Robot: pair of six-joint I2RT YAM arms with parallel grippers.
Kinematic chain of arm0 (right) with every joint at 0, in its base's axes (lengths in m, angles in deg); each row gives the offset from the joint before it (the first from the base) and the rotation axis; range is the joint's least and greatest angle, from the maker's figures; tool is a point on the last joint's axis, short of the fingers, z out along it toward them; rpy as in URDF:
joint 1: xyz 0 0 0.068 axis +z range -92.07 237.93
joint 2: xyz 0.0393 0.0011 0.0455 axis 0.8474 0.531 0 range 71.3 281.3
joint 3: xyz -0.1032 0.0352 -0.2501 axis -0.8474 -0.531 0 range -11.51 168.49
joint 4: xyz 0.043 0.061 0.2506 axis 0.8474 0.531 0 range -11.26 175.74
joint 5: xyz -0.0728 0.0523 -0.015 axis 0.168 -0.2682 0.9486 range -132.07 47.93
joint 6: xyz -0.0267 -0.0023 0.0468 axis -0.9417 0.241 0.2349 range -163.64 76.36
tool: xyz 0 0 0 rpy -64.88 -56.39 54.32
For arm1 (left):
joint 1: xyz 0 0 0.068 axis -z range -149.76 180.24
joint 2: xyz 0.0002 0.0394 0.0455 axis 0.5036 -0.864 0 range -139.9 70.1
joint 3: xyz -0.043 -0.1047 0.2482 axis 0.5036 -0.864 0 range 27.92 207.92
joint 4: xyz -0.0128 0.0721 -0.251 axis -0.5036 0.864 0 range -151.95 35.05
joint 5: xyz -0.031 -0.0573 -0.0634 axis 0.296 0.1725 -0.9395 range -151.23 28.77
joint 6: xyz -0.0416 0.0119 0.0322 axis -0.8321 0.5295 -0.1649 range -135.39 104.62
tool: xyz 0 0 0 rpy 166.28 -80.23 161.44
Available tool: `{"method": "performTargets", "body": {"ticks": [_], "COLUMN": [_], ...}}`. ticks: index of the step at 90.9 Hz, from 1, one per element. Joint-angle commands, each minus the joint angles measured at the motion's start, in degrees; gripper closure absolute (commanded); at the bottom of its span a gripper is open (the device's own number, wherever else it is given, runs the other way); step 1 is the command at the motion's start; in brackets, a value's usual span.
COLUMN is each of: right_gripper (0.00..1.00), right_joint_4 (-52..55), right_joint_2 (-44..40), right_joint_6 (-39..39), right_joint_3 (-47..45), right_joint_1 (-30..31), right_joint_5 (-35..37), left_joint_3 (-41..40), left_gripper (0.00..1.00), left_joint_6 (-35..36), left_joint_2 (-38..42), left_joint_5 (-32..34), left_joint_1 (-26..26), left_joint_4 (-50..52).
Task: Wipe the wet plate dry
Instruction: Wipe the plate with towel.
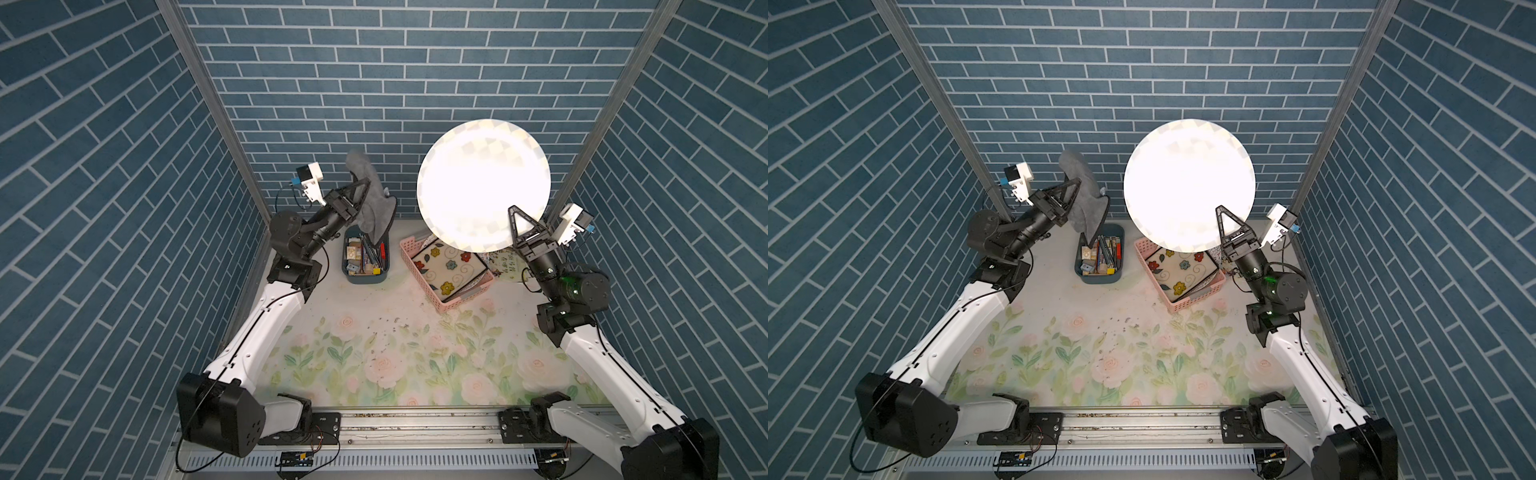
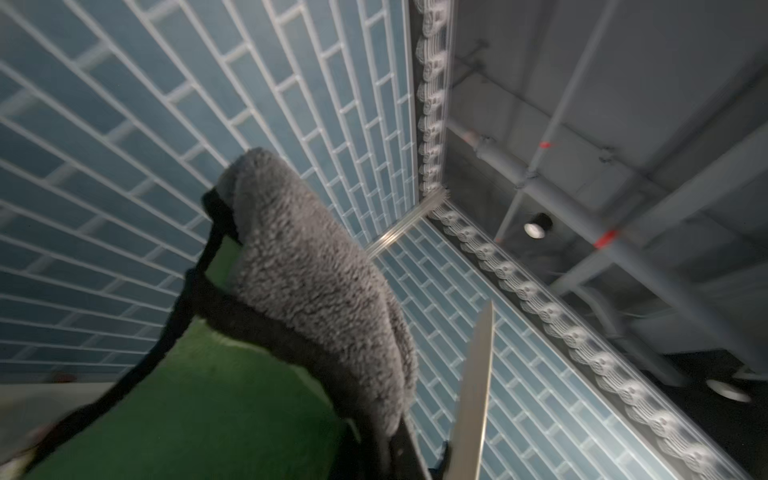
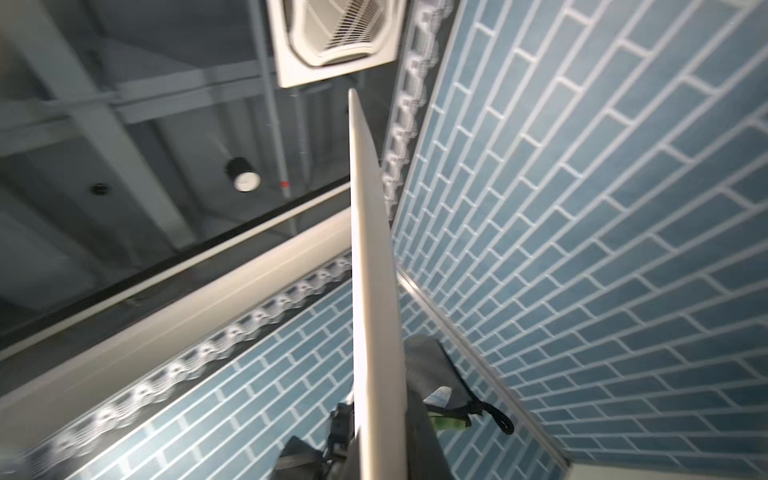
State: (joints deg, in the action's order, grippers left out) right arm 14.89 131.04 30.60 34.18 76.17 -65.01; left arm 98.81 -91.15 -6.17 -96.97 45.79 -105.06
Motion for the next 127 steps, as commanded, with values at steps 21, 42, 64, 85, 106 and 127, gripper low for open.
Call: {"method": "performTargets", "body": {"ticks": [21,42,64,85,106,127], "right_gripper": [1.00,1.00,1.00,1.00,1.00,1.00], "right_joint_4": [-17.11,-21.10,-21.74,-19.69,-18.87,-20.11], "right_joint_2": [8.40,15.04,25.71,24.43,19.81,22.27], "right_joint_6": [10.62,10.05,11.31,12.35,2.52,2.61], "right_joint_3": [4.77,7.24,20.24,22.84,14.71,18.23], "right_joint_1": [6.10,14.28,15.49,6.65,19.00,19.29], "right_joint_5": [-5.69,-5.26,-5.07,-3.26,-9.78,-6.45], "left_joint_3": [11.88,13.15,14.60,15.29,30.90,31.53], "left_gripper": [1.00,1.00,1.00,1.00,1.00,1.00], "left_joint_6": [-28.55,-31.07,-31.68,-31.81,-32.70,-33.81], "left_joint_2": [-9.51,-12.25,-16.06,-13.63,-20.74,-24.20], "left_joint_5": [-4.18,-0.31,1.92,3.97,4.97,5.25], "left_joint_1": [8.27,12.74,25.26,23.94,20.22,25.60], "left_joint_4": [-33.55,-35.68,-40.15,-41.73,-37.31,-39.33]}}
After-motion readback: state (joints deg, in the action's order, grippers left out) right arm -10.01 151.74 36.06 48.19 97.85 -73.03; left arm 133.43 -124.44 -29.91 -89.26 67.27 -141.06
